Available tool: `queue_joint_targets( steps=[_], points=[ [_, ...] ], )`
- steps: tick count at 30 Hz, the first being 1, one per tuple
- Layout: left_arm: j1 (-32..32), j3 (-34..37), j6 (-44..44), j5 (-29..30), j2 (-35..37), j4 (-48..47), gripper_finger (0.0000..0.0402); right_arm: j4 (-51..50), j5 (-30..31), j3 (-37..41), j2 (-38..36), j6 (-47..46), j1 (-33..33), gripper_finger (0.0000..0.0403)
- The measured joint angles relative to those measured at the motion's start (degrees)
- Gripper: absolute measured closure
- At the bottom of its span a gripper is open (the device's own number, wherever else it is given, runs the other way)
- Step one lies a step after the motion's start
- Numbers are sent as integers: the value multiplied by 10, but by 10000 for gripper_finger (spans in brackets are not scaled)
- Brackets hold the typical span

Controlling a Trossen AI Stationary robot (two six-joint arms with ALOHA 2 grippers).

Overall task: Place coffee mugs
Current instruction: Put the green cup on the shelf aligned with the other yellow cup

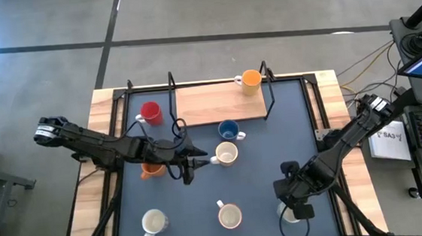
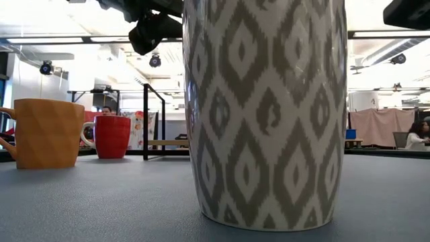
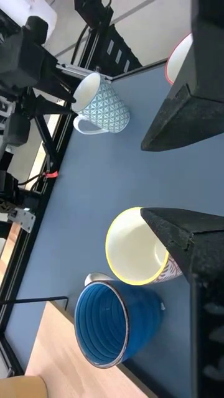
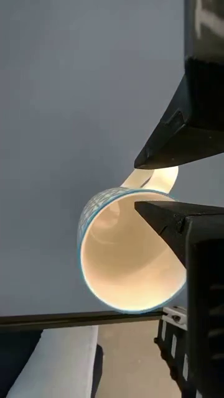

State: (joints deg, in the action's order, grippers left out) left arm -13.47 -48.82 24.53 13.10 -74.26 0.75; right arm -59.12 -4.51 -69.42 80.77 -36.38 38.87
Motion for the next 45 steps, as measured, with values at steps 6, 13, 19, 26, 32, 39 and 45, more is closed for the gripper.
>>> queue_joint_targets(
  steps=[6,13,19,26,32,39,45],
  points=[
    [0,0,0,0,0,-3,260,1,0,14,29,19,0,318],
    [0,1,0,0,0,-7,260,22,0,14,58,48,0,322],
    [-1,1,0,-1,0,-8,261,38,-6,15,78,78,0,348],
    [-4,1,0,-1,0,-8,260,32,-13,8,77,82,-14,388],
    [-4,1,0,-1,0,-9,260,-11,1,-12,53,92,-67,388],
    [-10,1,0,-1,0,-12,260,-55,11,-23,21,65,-194,388],
    [-15,1,0,-1,0,-18,260,-55,14,-24,-8,103,-310,389]
  ],
)
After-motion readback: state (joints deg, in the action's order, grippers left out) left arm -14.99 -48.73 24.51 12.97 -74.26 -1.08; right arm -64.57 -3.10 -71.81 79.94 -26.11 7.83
